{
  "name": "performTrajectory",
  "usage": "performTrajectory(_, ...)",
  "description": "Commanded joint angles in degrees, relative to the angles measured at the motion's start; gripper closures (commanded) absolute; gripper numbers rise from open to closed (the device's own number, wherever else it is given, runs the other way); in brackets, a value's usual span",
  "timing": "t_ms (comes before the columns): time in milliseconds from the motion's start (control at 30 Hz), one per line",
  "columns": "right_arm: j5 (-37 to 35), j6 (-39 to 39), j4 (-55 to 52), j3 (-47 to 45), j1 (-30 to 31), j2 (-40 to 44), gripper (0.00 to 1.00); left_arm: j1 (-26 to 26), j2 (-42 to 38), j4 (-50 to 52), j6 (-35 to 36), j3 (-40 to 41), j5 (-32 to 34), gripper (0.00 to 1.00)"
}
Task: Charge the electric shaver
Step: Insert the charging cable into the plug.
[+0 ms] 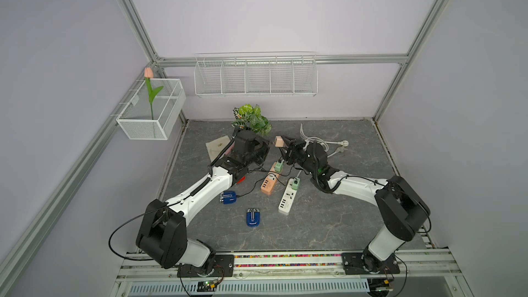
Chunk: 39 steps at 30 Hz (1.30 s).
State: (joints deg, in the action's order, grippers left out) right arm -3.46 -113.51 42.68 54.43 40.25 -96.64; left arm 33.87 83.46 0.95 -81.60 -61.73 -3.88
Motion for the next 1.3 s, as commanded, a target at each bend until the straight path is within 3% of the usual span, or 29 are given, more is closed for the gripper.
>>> performTrajectory(0, 1.7, -7.3, 2.8, 0.8, 1.7, 1.8, 0.93, 0.7, 1.3, -1.2, 1.7, -2.9, -0.6, 1.0)
performTrajectory(767, -2.4, -7.4, 3.5, 4.6, 2.5, 1.2, 0.93, 2.0, 2.3, -5.6, 1.6, -0.8, -2.1, 1.0)
performTrajectory(1267, 4.8, -5.3, 1.7, 5.8, 3.1, 1.1, 0.93, 3.8, 3.7, -5.6, 2.1, -2.1, -4.5, 1.0)
